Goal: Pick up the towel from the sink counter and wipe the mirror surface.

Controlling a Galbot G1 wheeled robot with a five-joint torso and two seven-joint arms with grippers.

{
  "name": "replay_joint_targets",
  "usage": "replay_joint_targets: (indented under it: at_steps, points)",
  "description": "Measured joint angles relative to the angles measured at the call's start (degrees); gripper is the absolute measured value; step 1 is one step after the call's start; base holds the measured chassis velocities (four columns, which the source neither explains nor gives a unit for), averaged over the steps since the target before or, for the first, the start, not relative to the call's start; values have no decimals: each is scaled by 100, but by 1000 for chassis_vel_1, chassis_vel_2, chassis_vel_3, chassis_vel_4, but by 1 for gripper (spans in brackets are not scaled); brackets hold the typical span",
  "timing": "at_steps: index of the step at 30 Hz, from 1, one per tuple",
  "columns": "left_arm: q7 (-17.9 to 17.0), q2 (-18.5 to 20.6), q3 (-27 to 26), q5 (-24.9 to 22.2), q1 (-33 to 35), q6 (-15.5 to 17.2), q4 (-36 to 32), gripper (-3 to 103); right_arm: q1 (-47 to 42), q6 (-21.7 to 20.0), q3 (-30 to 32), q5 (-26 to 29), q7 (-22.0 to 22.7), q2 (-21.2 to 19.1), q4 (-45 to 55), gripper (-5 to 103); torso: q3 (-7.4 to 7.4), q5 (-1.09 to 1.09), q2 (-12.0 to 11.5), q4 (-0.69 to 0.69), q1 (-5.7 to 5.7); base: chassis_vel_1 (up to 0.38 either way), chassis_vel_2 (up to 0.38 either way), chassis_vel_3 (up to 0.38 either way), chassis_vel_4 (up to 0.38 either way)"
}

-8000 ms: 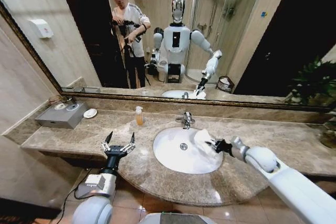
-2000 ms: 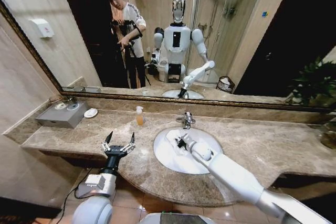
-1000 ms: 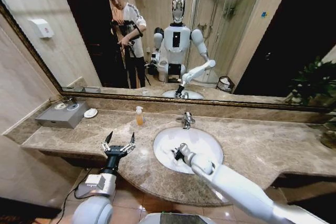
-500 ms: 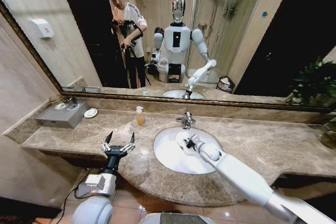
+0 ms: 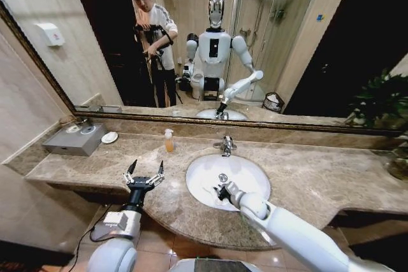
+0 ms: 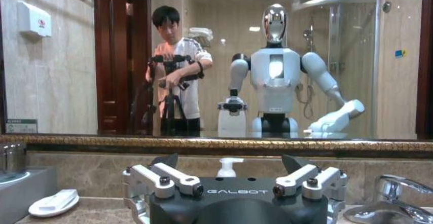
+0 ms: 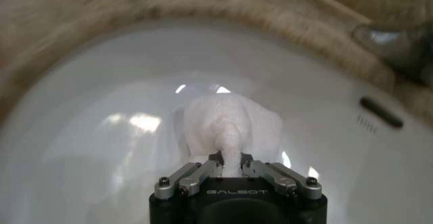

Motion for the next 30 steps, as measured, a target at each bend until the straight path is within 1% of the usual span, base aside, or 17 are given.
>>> replay_joint_targets:
  at_steps: [2, 3, 5, 8, 11, 13, 14, 15, 17, 19, 21, 24, 25, 26, 27, 29, 30]
  points:
    - [0, 0, 0, 0, 0, 0, 0, 100, 173, 22, 29, -1, -1, 156, -223, 11, 0, 0, 0, 0, 0, 0, 0, 0, 0]
    - [0, 0, 0, 0, 0, 0, 0, 100, 173, 22, 29, -1, -1, 156, -223, 11, 0, 0, 0, 0, 0, 0, 0, 0, 0]
    - [0, 0, 0, 0, 0, 0, 0, 100, 361, 74, 83, -26, -5, 331, -582, 11, 0, 0, 0, -1, 0, 0, 0, 0, 0]
    - [0, 0, 0, 0, 0, 0, 0, 100, 404, 174, 151, -81, -2, 420, -811, 11, 0, 0, 0, -2, 0, 0, 0, 0, 0]
    - [0, 0, 0, 0, 0, 0, 0, 100, 352, 177, 164, -81, -2, 395, -781, 11, 0, 0, 0, -1, 1, 0, 0, 0, 0]
    - [0, 0, 0, 0, 0, 0, 0, 100, 38, 115, 105, -37, -5, 138, -348, 11, 0, 0, 0, -3, 0, 0, 0, 0, 0]
    - [0, 0, 0, 0, 0, 0, 0, 100, -83, 94, 62, -5, -4, 38, -169, 11, 0, 0, 0, -4, 1, 0, 0, 0, 0]
    - [0, 0, 0, 0, 0, 0, 0, 100, -83, 94, 62, -5, -4, 38, -169, 11, 0, 0, 0, -4, 1, 0, 0, 0, 0]
    - [0, 0, 0, 0, 0, 0, 0, 100, -364, 41, -13, 30, 0, -209, 270, 11, 0, 0, 0, -5, 0, 0, 0, 0, 0]
    - [0, 0, 0, 0, 0, 0, 0, 100, -449, 14, -29, 4, 2, -303, 441, 11, -1, -1, 1, -6, -1, 0, 0, 0, 0]
    - [0, 0, -1, 0, 0, 0, 0, 100, -427, 17, -32, -46, -2, -294, 425, 11, -1, 0, 1, -4, -1, 0, 0, 0, 0]
    - [-1, 0, 0, 0, 0, 0, 0, 100, -300, 38, -13, -125, -12, -197, 241, 11, 0, -1, 1, -3, -1, 0, 0, 0, 0]
    - [0, 0, 0, 0, 0, 0, 0, 100, -80, 46, 77, -143, -13, -20, -103, 11, 0, 1, 0, 0, -1, 0, 0, 0, 0]
    - [-1, 0, 0, 0, 0, 0, 0, 100, 53, 78, 145, -179, -37, 77, -365, 11, 0, 2, 0, 1, 0, 0, 0, 0, 0]
    - [0, 0, -1, 0, 0, 0, 0, 100, 174, 165, 219, -291, -84, 153, -681, 11, 0, 1, 0, 1, 1, 0, 0, 0, 0]
    - [0, 0, 0, 0, 0, 0, 0, 100, 214, 226, 258, -360, -116, 174, -814, 11, 0, 0, 0, 1, 1, 0, 0, 0, 0]
    - [-1, 0, 0, 0, 0, 0, 0, 100, 258, 371, 345, -493, -185, 182, -1071, 11, 0, 0, 0, 0, 1, 0, 0, 0, 0]
